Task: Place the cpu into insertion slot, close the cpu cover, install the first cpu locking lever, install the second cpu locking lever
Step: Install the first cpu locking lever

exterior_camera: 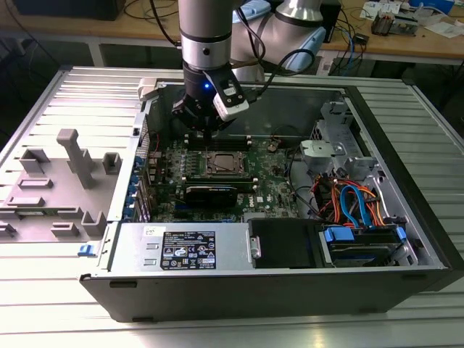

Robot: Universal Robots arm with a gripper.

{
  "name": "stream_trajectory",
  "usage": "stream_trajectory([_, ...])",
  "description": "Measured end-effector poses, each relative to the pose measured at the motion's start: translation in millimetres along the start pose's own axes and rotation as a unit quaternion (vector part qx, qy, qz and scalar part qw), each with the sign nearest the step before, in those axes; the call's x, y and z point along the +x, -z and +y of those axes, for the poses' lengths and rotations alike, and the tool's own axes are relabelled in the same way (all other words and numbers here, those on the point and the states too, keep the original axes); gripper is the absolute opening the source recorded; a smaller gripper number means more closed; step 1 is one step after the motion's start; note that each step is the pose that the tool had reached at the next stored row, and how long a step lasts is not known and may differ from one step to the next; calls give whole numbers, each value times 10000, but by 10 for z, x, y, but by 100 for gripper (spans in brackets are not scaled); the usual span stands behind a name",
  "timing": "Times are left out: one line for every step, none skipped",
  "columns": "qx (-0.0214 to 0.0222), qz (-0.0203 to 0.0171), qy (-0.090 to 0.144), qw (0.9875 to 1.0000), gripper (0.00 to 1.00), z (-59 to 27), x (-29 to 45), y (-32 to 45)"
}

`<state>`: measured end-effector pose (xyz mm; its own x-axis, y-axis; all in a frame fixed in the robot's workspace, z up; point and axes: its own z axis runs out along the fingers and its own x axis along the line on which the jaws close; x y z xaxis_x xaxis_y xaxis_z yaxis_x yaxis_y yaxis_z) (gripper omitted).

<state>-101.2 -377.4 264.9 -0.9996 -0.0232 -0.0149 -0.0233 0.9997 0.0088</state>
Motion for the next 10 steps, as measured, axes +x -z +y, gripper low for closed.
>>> stream_trajectory([-4,0,3,10000,11,0,0,0])
stream_trajectory([-8,0,7,10000,11,0,3,0])
stream_trajectory([-8,0,8,10000,11,0,3,0])
stream_trajectory([-8,0,8,10000,11,0,4,0])
stream_trajectory([-8,0,9,10000,11,0,6,0])
stream_trajectory([-8,0,10,10000,11,0,6,0])
stream_trajectory([-8,0,10,10000,11,0,6,0])
stream_trajectory([-8,0,10,10000,11,0,7,0])
stream_trajectory([-8,0,10,10000,11,0,8,0])
stream_trajectory([-8,0,10,10000,11,0,11,0])
